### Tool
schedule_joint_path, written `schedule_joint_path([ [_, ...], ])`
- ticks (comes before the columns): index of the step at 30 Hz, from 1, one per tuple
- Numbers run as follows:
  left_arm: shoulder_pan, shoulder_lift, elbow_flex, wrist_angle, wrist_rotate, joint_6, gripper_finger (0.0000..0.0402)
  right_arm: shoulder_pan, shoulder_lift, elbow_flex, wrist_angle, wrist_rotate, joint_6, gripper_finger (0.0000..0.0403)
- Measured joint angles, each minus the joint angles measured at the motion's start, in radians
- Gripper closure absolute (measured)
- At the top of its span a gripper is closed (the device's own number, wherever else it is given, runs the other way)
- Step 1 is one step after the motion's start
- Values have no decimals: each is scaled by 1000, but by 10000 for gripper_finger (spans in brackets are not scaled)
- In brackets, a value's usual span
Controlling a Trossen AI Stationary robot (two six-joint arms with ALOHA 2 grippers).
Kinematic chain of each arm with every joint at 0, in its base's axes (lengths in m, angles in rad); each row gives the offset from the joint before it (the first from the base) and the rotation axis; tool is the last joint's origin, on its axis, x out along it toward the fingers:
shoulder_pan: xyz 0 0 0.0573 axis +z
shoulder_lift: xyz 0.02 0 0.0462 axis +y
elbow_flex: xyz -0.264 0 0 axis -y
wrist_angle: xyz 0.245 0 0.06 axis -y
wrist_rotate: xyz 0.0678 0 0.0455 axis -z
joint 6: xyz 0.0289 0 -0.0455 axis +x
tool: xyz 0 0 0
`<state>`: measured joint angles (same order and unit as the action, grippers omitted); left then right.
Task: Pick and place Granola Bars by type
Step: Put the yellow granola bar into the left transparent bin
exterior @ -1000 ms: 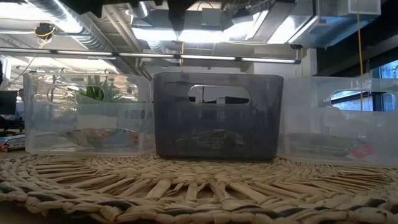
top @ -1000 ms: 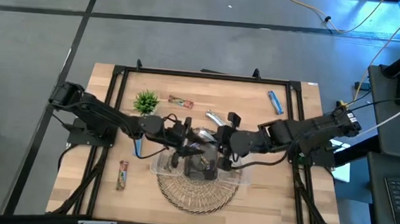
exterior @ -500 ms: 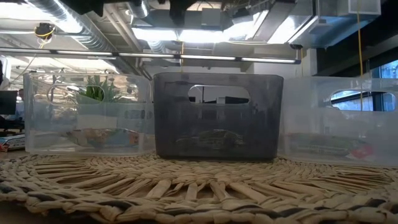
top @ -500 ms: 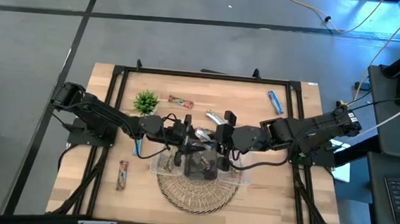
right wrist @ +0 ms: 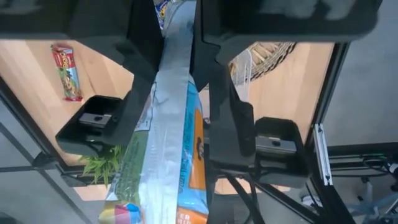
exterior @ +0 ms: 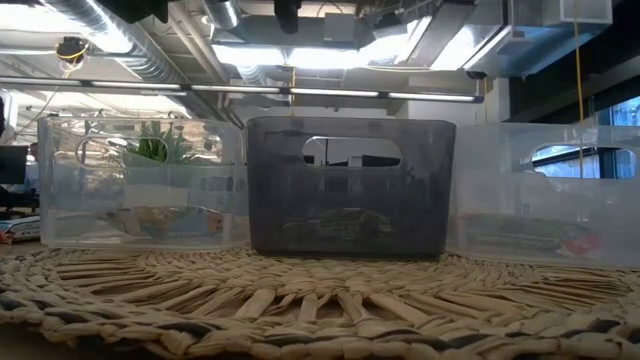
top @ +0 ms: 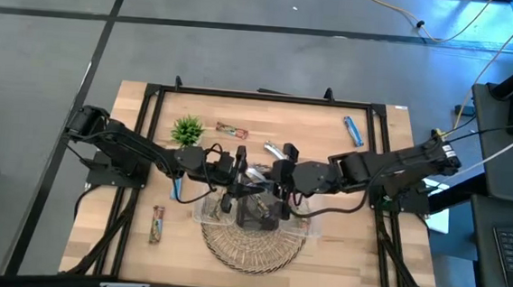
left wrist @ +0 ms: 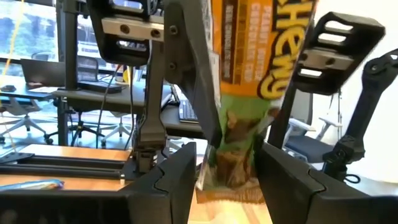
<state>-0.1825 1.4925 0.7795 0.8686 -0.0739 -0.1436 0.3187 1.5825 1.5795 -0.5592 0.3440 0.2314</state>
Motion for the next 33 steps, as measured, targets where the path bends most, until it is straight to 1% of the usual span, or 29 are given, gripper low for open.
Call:
schedule_joint_path([
  [7,1,0,0,1,-2,-5,252,0,13,0,24,2,-5,331],
  [10,1,0,0,0,-2,-27,264,0,13,0,23,2,-11,331],
  [14,1,0,0,-2,-2,-28,286,0,13,0,19,0,-60,331],
  [19,1,0,-1,-8,-2,-28,308,-11,13,0,3,-44,-53,325],
  [23,0,0,-1,-13,2,-27,317,-11,12,2,-20,-50,-56,290],
  [30,0,1,-2,-32,-2,-27,320,-10,-2,3,-52,-50,-56,203],
  [33,3,0,-2,-46,-15,-32,320,-7,-12,29,-128,-41,-55,180],
])
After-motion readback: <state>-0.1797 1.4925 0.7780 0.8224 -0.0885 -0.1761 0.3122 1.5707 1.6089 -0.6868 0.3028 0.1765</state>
